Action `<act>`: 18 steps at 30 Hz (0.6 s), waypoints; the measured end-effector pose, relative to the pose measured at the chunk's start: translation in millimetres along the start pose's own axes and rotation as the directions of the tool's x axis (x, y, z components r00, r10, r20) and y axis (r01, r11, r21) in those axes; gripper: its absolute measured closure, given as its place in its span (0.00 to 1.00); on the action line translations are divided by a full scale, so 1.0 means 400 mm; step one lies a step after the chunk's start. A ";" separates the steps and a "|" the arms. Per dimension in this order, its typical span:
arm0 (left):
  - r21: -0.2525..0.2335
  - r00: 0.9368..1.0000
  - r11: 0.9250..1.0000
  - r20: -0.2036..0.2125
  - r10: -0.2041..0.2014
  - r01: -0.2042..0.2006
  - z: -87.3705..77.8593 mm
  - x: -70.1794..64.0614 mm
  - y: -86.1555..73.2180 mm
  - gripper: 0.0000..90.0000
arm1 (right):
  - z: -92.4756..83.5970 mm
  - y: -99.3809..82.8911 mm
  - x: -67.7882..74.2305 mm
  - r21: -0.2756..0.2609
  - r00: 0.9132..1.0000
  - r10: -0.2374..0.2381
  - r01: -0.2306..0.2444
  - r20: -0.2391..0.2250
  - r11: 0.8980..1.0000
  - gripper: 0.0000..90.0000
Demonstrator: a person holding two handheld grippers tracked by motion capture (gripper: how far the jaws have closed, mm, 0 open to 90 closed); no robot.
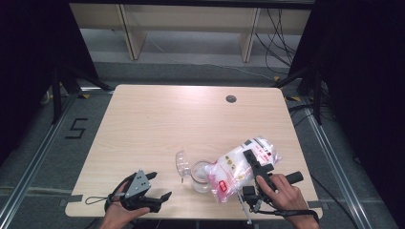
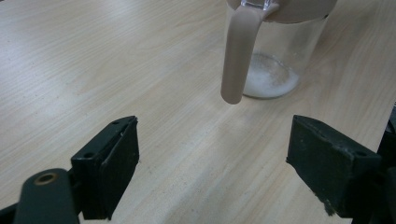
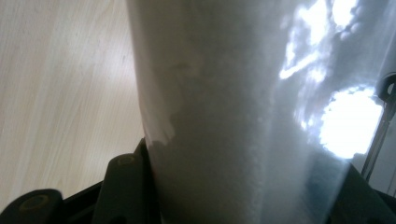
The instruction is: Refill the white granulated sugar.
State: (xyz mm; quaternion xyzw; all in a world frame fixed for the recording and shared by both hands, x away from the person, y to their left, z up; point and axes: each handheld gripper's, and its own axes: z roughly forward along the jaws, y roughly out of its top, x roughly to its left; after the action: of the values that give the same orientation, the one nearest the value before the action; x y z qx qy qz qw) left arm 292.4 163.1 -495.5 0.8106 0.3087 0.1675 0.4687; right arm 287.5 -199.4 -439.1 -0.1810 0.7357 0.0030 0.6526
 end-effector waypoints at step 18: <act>-0.001 0.999 0.999 -0.012 0.033 -0.033 -0.004 0.003 0.002 0.18 | -0.032 -0.004 0.007 0.007 1.000 -0.017 0.017 0.006 1.000 0.56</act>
State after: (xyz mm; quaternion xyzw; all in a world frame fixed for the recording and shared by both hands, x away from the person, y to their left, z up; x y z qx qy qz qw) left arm 292.9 164.6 -494.1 0.8141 0.2981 0.1803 0.4646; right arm 275.5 -204.7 -439.6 -0.1851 0.7320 -0.0047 0.6556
